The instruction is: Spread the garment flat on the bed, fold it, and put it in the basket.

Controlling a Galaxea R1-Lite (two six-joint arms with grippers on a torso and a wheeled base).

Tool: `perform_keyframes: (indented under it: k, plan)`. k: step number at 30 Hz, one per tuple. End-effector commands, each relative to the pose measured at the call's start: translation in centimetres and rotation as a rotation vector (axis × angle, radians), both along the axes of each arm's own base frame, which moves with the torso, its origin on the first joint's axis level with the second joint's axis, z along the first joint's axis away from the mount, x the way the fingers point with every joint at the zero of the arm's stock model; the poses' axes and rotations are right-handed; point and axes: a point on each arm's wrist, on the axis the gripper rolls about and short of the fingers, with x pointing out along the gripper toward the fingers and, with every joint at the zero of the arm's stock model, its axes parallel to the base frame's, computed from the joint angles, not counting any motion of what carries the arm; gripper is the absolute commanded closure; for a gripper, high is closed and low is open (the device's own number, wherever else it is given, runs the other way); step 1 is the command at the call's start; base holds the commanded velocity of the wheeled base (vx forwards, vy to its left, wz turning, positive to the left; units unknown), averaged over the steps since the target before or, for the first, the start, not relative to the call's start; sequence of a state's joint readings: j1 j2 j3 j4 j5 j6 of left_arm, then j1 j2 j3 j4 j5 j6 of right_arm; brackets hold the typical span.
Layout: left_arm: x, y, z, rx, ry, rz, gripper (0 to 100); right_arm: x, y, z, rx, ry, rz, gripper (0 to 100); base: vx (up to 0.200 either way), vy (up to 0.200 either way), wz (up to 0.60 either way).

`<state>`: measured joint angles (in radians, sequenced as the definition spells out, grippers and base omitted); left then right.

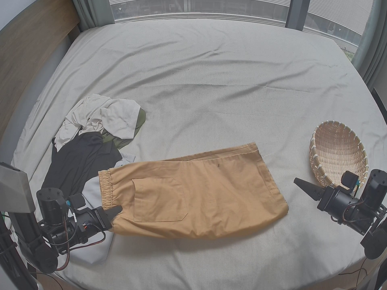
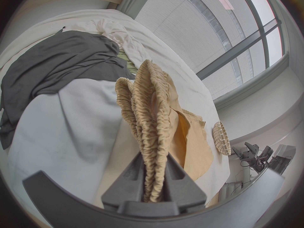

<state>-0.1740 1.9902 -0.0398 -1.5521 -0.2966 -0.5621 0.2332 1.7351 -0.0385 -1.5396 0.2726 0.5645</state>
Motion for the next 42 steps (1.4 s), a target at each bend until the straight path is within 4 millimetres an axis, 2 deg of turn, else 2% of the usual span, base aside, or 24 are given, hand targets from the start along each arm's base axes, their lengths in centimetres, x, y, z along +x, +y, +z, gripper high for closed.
perform_keyframes:
  k: [1,9,19,20,27,33,38,42]
  plan:
    - [-0.4,1.1,0.8,-0.016,-0.028,0.020,100,0.2,0.0,0.0,0.001,-0.003,-0.003,0,0.000,0.000,0.00]
    - [-0.9,1.0,2.3,-0.070,-0.077,-0.025,100,0.2,0.0,0.1,0.002,-0.008,-0.001,0,0.000,0.000,0.00]
    - [0.1,-2.4,3.6,-0.110,-0.155,-0.162,100,0.2,0.2,0.1,0.004,-0.007,0.005,0,0.000,0.000,0.00]
    - [0.6,-3.6,4.2,-0.138,-0.180,-0.199,100,0.2,0.2,0.1,0.005,-0.008,0.005,0,0.000,0.000,0.00]
    - [1.8,-7.4,5.8,-0.246,-0.229,-0.304,100,0.1,0.2,0.1,0.025,0.003,0.003,0,0.000,0.000,0.00]
    - [2.7,-10.6,4.8,-0.249,-0.219,-0.380,100,0.2,0.3,0.3,0.041,0.004,0.007,0,0.000,0.000,0.00]
    - [3.2,-12.1,4.3,-0.252,-0.217,-0.416,100,0.1,0.8,0.3,0.046,0.002,0.028,0,0.000,0.000,0.00]
    - [4.2,-14.1,3.7,-0.245,-0.243,-0.434,100,0.0,1.1,0.3,0.046,0.003,0.043,0,0.000,0.000,0.00]
